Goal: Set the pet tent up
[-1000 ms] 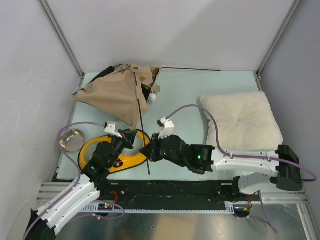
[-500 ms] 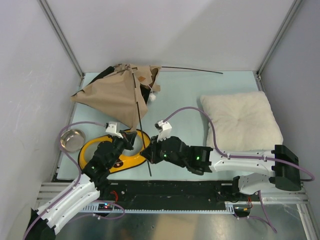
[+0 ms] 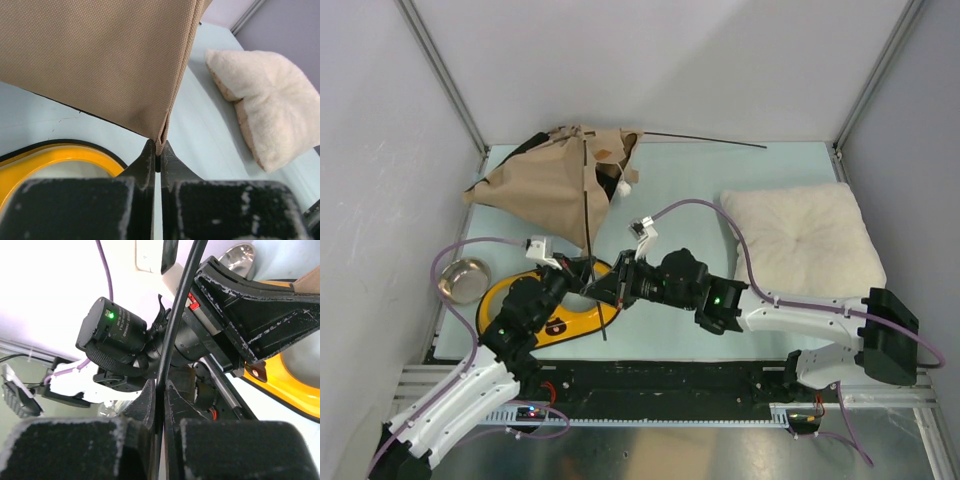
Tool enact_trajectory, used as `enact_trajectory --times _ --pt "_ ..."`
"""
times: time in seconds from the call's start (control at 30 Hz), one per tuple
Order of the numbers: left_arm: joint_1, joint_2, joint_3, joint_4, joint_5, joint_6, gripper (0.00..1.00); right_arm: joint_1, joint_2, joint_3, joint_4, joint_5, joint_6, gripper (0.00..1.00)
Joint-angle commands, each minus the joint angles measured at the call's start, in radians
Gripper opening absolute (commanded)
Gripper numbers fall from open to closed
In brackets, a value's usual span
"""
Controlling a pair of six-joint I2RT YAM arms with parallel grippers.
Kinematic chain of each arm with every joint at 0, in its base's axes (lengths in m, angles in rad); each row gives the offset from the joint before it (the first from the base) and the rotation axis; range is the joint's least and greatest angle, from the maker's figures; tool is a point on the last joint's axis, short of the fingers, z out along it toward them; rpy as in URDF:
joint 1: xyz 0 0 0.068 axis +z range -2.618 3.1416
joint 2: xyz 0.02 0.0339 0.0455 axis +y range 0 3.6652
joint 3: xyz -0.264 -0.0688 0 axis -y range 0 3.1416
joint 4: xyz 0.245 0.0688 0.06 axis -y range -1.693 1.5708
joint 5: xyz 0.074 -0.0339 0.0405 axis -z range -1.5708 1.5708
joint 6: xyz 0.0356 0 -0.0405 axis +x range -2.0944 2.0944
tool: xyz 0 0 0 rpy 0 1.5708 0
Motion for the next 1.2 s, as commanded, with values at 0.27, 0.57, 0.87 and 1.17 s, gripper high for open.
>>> enact_trajectory --times 0.27,0.57,0.87,1.17 --pt "-0.022 -0.058 0.078 -0.226 0.244 -0.163 0.00 -0.176 0.090 0.095 0.270 -0.044 0.033 0.00" --pt "-0.028 0.004 0.133 -0.233 0.291 -0.181 0.00 -0.245 0.128 0.128 0.317 -0.071 0.071 0.00" --pt "-0.041 0.010 0.128 -0.238 0.327 -0.196 0.00 -0.340 0.208 0.225 0.344 -0.146 0.063 0.00" --pt "-0.042 0.030 0.131 -0.240 0.349 -0.271 0.00 -0.380 0.296 0.338 0.326 -0.144 0.004 0.00"
